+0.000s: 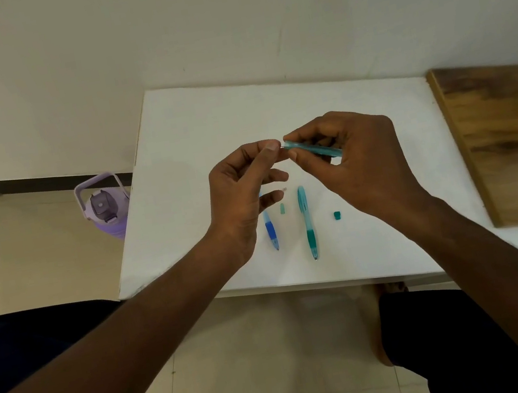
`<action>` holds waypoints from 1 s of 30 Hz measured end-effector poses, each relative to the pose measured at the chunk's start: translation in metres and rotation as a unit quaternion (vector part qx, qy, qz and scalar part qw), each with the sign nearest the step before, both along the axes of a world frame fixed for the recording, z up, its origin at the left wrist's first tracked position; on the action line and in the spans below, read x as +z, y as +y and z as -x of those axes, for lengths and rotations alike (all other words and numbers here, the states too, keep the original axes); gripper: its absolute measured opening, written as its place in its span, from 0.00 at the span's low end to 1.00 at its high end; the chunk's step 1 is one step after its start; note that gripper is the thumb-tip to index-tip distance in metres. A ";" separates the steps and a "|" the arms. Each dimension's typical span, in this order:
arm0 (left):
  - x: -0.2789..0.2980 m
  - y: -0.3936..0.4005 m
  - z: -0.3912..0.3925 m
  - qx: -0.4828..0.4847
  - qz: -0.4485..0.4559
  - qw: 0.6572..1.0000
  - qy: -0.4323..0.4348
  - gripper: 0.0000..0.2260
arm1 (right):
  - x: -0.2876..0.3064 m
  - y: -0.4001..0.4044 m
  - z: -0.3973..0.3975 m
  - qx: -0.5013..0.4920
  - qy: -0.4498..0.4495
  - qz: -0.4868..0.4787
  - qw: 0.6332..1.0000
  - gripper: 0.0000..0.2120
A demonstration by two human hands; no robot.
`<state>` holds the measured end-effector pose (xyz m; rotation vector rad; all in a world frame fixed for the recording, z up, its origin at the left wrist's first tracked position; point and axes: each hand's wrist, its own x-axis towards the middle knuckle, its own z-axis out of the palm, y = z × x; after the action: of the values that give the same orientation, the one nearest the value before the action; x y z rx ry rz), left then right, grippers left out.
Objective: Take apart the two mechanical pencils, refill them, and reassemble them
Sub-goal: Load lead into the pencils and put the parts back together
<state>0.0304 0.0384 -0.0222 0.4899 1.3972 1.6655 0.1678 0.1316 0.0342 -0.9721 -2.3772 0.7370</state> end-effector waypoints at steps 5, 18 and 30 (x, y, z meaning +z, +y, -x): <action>0.000 0.002 0.003 0.014 0.002 0.993 0.116 0.04 | -0.008 0.003 0.000 -0.010 0.013 0.035 0.999 0.11; 0.007 0.008 0.023 0.050 0.033 0.937 0.344 0.07 | -0.056 -0.002 -0.005 -0.109 0.100 0.278 0.949 0.09; 0.017 0.008 0.027 0.043 0.030 0.899 0.436 0.05 | -0.066 0.025 -0.023 -0.164 0.056 0.162 0.971 0.06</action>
<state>0.0035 0.0462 -0.0054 1.2571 2.1131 1.5086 0.1908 0.1565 -0.0314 -1.3754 -1.9656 1.0356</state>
